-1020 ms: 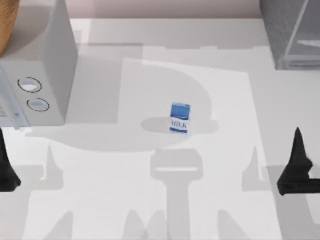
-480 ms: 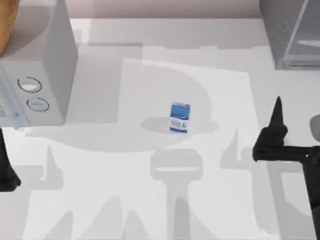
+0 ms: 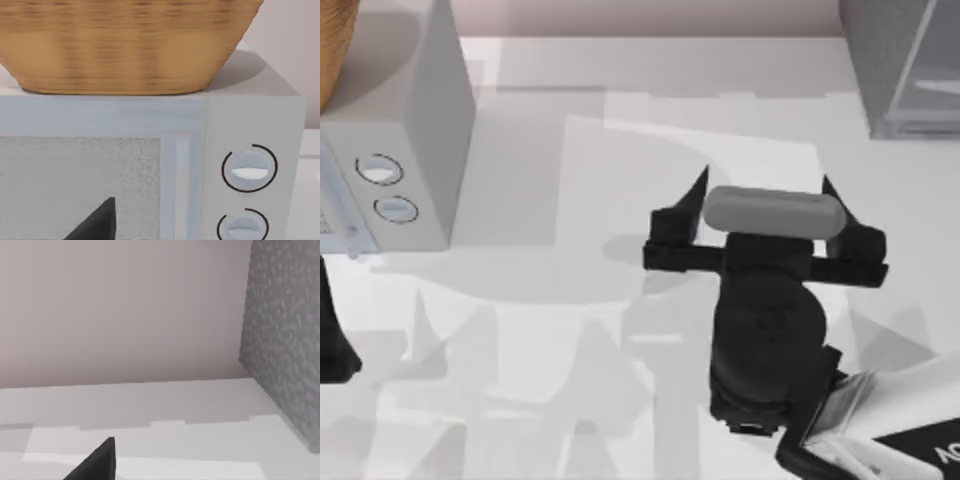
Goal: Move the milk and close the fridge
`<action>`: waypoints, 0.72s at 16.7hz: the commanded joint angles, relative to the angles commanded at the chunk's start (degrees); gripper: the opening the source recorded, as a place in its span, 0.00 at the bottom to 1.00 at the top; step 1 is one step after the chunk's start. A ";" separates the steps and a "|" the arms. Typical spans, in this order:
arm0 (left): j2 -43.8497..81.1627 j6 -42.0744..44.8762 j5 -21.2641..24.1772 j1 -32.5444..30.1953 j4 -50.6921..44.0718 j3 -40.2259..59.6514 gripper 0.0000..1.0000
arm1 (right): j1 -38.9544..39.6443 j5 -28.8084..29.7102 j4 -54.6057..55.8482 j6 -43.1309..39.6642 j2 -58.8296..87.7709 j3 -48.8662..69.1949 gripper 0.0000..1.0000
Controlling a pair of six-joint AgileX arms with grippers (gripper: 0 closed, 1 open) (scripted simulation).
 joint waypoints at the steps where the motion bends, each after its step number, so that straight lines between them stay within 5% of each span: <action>1: 0.00 0.00 0.00 0.00 0.00 0.00 1.00 | 0.23 0.91 2.02 0.05 5.68 3.27 1.00; 7: 0.00 0.00 0.00 0.00 0.00 0.00 1.00 | 0.75 4.75 11.44 0.44 31.13 19.17 1.00; 12: 0.00 0.00 0.00 0.00 0.00 0.00 1.00 | 0.63 5.51 13.61 0.57 36.39 23.10 1.00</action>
